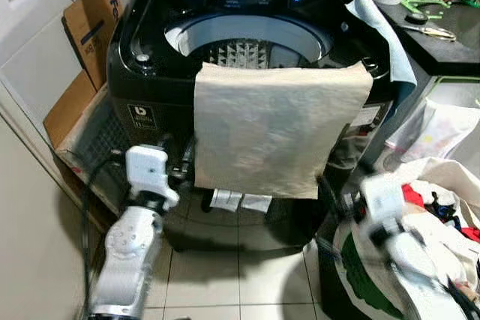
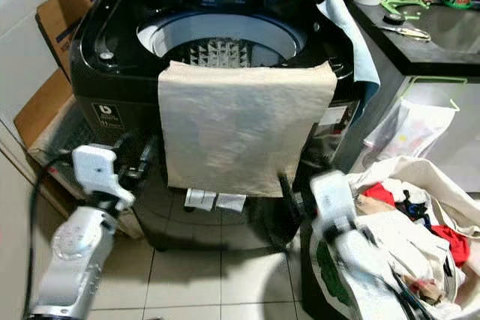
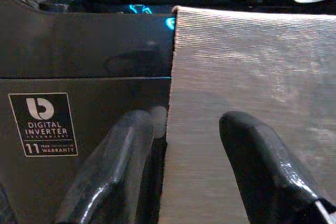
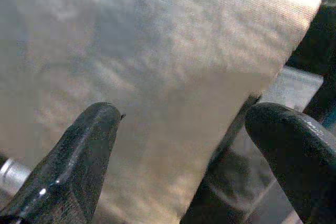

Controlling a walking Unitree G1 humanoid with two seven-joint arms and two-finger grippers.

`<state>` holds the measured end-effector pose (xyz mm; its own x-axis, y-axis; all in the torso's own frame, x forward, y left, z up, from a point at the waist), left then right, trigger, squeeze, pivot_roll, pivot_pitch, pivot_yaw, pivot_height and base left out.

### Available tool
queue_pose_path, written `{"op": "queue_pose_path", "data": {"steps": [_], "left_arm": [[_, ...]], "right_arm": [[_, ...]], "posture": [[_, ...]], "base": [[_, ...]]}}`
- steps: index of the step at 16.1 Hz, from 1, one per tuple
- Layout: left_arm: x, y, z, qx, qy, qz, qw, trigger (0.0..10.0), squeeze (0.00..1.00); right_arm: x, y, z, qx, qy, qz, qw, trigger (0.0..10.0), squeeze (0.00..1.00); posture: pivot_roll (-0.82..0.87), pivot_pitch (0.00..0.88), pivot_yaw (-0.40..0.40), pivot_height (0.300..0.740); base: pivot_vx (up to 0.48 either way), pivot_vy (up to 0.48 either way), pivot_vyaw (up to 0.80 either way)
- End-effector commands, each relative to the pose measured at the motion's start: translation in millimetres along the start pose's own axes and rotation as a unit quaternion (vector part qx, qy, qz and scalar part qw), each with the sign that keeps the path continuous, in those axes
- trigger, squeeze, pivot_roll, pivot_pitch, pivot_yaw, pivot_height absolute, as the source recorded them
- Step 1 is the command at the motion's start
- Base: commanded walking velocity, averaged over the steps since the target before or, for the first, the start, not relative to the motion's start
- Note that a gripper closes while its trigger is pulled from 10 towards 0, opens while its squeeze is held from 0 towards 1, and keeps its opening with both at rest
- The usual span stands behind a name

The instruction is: Clothes washing

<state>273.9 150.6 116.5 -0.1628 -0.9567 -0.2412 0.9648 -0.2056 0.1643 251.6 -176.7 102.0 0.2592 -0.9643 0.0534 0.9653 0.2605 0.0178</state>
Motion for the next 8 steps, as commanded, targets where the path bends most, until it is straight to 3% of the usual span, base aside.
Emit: {"op": "queue_pose_path", "data": {"steps": [1,4,8], "left_arm": [[3.1,2.5,2.6,-0.002,0.005,-0.005,1.0,10.0,0.0],[-1.1,5.9,1.8,-0.007,0.026,-0.007,1.0,10.0,0.0],[2.8,10.7,-2.3,-0.012,0.041,-0.014,0.999,10.0,0.0]], "right_arm": [[0.4,9.2,0.8,0.003,-0.004,-0.006,1.0,10.0,0.0],[-4.7,18.9,-3.3,-0.002,0.014,-0.001,1.0,10.0,0.0],[2.4,45.0,3.0,0.007,0.03,-0.015,0.999,10.0,0.0]], "posture": [[0.01,0.0,0.015,0.74],[0.03,0.0,0.015,0.74],[0.05,0.0,0.001,0.74]], "base": [[0.0,0.0,-0.4],[0.0,0.0,-0.76],[0.0,0.0,-0.75]]}}
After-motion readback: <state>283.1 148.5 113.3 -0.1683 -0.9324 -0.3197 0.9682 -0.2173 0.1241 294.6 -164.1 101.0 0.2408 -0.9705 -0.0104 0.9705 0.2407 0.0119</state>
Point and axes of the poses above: a point about 5 cm out from each wrist's last joint towards the gripper, its own y axis pointing out of the wrist towards the gripper, its own z axis along the axis of the wrist's last joint, x = y × z, the point moved 1 cm from there along y, pointing out of the wrist towards the gripper, and after that the axes turned 12 degrees about y, right-handed, at the moved point
